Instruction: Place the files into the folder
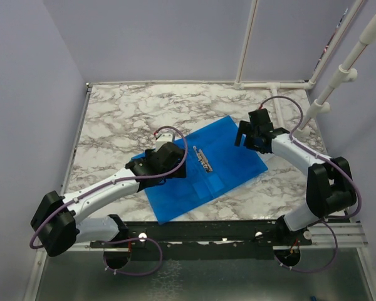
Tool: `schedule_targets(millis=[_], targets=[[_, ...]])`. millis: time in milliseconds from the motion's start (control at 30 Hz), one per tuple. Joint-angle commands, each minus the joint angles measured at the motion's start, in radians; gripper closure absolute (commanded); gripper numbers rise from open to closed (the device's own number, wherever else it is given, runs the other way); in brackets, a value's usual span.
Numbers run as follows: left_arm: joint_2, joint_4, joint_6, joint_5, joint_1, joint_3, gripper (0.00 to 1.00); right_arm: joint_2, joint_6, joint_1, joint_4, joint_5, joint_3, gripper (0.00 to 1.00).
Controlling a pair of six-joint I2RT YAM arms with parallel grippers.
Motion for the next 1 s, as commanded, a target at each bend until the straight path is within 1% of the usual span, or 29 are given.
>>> schedule_targets(millis=[0, 133, 233, 500, 833, 967], targets=[[-0.056, -0.068, 0.075, 0.019, 0.041, 0.068, 0.01, -0.012, -0.031, -0.074, 0.010, -0.038, -0.034, 0.04], [-0.108, -0.089, 0.112, 0.024, 0.076, 0.085, 0.01, 0.022, -0.026, -0.136, 0.027, -0.074, -0.037, 0.03], [-0.142, -0.094, 0.125, 0.040, 0.098, 0.081, 0.01, 0.036, -0.025, -0.153, 0.040, -0.097, -0.044, 0.03], [-0.169, -0.101, 0.150, 0.110, 0.159, 0.056, 0.01, 0.050, 0.017, -0.154, 0.096, -0.261, -0.109, 0.03], [-0.175, -0.088, 0.155, 0.140, 0.185, 0.027, 0.01, 0.001, 0.055, -0.149, 0.169, -0.426, -0.204, 0.03], [-0.155, -0.079, 0.154, 0.159, 0.186, 0.026, 0.01, -0.001, 0.072, -0.112, 0.173, -0.444, -0.207, 0.03]])
